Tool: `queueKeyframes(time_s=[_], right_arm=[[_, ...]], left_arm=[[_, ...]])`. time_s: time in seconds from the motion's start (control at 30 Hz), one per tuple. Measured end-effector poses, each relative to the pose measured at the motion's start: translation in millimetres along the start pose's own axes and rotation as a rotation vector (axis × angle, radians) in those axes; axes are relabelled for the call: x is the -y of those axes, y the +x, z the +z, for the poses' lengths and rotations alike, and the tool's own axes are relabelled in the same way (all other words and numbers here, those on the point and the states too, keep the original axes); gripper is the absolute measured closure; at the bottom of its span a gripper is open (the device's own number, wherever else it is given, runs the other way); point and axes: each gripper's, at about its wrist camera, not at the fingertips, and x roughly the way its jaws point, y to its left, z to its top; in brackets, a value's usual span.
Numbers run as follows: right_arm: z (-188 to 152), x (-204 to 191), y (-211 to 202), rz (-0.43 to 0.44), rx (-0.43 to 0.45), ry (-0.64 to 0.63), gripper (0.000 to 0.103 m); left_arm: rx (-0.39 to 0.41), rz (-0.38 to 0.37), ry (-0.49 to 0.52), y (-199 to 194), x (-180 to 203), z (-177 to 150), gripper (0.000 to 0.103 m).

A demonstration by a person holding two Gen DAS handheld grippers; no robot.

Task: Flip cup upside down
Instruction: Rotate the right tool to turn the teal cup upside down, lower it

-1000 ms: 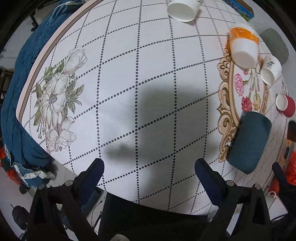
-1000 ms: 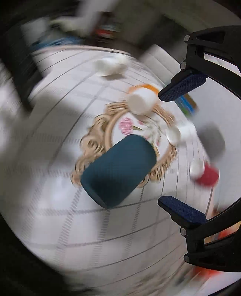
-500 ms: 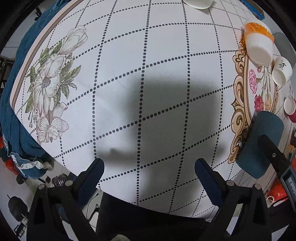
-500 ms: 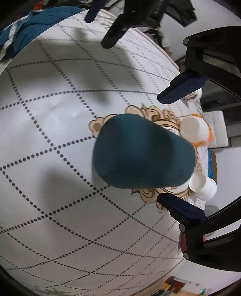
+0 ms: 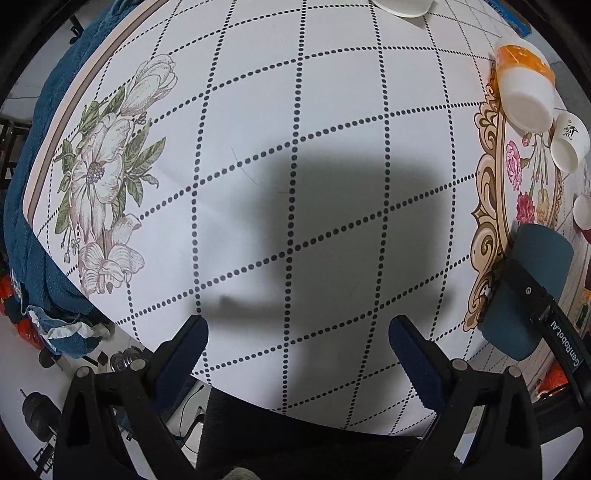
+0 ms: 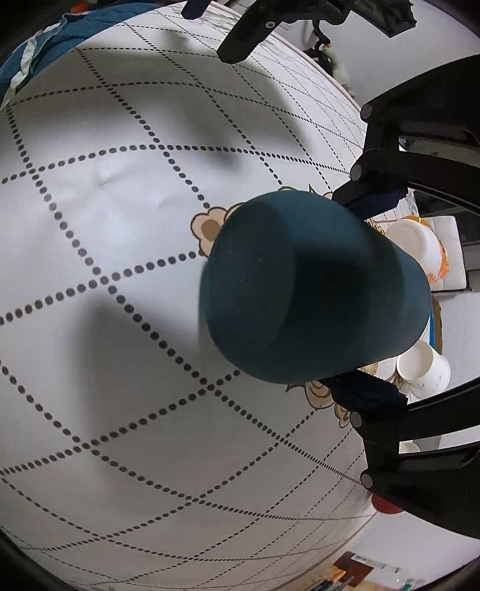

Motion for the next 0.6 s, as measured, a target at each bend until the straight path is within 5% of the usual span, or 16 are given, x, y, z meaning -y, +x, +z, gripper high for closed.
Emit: queueKeyframes(time_s=[0.33, 0.6], right_arm=[[-13, 37, 7, 0.024, 0.007, 0.171, 0.031], [-42, 80, 18, 0.170, -0.022, 0.413, 0.031]], left_arm=[[-0.012, 0.004, 0.006, -4, -5, 6, 0.003], [-0.009, 0.013, 0.011, -20, -6, 29, 0.003]])
